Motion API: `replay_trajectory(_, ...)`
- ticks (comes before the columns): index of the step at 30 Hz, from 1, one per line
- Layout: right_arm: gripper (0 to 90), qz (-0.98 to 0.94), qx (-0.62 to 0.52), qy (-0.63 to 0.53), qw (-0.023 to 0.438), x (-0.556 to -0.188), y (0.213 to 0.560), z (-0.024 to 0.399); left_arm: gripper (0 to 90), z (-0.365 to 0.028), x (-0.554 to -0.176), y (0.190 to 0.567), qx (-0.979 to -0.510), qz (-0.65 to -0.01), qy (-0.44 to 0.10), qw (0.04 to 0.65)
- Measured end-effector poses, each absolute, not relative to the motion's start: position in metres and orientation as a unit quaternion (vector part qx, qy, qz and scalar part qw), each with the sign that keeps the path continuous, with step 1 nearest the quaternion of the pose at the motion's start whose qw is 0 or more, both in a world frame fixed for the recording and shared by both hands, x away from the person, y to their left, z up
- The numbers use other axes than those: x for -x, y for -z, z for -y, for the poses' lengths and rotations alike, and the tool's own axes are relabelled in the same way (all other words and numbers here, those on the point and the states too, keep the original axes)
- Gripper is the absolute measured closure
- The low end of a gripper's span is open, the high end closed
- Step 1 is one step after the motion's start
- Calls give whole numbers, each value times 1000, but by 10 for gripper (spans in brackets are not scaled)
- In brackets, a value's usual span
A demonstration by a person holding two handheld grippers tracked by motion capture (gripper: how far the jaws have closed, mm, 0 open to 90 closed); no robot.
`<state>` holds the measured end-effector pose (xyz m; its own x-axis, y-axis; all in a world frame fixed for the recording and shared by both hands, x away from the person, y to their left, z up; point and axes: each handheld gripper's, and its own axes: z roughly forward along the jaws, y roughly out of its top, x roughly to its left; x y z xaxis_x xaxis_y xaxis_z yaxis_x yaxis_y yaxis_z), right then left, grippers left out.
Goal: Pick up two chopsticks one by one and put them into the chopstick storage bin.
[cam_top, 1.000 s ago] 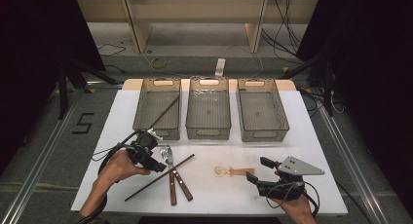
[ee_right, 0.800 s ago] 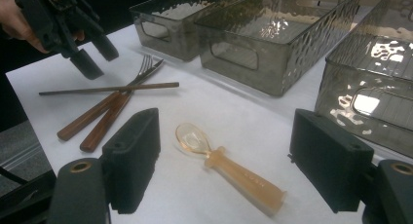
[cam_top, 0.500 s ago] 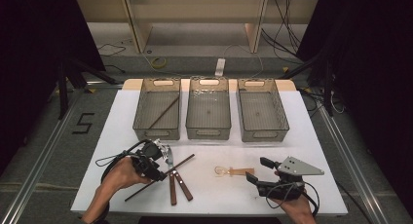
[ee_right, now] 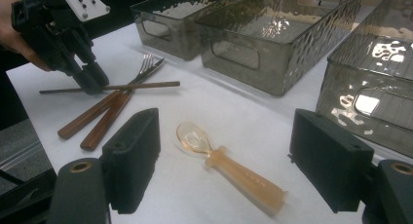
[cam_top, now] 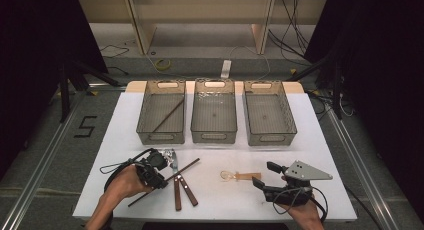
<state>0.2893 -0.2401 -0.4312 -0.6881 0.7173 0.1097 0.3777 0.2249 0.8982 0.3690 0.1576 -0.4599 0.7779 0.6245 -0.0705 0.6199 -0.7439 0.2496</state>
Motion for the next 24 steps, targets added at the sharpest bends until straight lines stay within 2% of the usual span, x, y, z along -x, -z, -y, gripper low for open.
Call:
replay_trajectory(8,276,-764,-357,-510,168,-289,431,240,829,-158,-369,462,-936,-328,-21,124)
replay_trajectory(24,276,-765,-358,-510,166,-289,431,240,848,-159,-368,446,-934,-317,-35,160)
